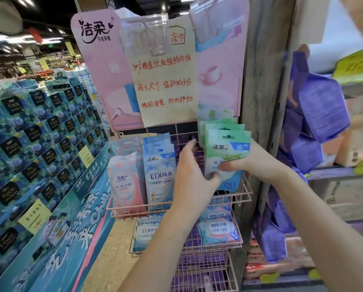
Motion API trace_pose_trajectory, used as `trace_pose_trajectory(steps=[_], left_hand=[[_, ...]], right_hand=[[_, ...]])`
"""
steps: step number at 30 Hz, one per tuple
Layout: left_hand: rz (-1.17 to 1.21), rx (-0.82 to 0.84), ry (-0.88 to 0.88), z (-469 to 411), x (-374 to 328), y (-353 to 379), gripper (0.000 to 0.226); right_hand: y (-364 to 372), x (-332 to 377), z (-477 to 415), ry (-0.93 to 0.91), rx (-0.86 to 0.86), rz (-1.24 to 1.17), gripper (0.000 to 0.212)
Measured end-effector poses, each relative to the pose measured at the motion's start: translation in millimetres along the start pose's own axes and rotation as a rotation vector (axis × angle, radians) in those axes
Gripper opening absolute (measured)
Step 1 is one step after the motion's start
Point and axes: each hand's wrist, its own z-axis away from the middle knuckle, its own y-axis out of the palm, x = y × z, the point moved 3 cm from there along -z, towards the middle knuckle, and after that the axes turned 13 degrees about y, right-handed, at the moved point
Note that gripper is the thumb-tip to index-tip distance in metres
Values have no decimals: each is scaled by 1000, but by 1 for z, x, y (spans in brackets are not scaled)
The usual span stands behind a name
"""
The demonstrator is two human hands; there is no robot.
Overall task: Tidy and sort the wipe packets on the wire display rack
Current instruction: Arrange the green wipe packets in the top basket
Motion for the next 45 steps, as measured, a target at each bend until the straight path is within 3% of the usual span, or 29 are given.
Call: trace_pose_trajectory(steps=[2, 5, 9, 12, 15, 19, 23, 26, 30, 34, 38, 45], left_hand=[[63, 141, -69, -10, 0, 7, 105], [286, 329, -120, -20, 11, 25, 108], [235, 384, -148, -14, 22, 37, 112], [154, 408, -153, -10, 23, 40, 121], [217, 510, -238, -11, 27, 41, 125], [94, 510, -273, -15, 28, 32, 149], [47, 533, -294, -16, 50, 39, 118], [126, 544, -297, -15, 49, 42, 122], [315, 530, -281, -18, 39, 44, 121], [327, 482, -212, -19, 30, 46, 107], [361, 402, -184, -20, 31, 48, 110], [269, 507, -221, -16, 34, 48, 126]], right_hand=[[-5, -6, -3, 26, 11, 4, 96], [-6, -15, -6, 56, 60, 4, 99], [-7, -29, -5, 110, 156, -4, 99], [-8, -32, 1, 123, 185, -31, 79], [-4, -29, 5, 107, 189, -25, 63], [-1, -24, 3, 139, 194, -13, 64], [-3, -29, 7, 164, 195, 25, 64], [-8, -39, 14, 179, 149, -11, 91], [-8, -42, 17, 170, 122, -65, 104], [7, -36, 16, 187, 22, -143, 93], [12, -34, 14, 166, -85, -188, 99], [19, -49, 13, 186, -221, -174, 84]])
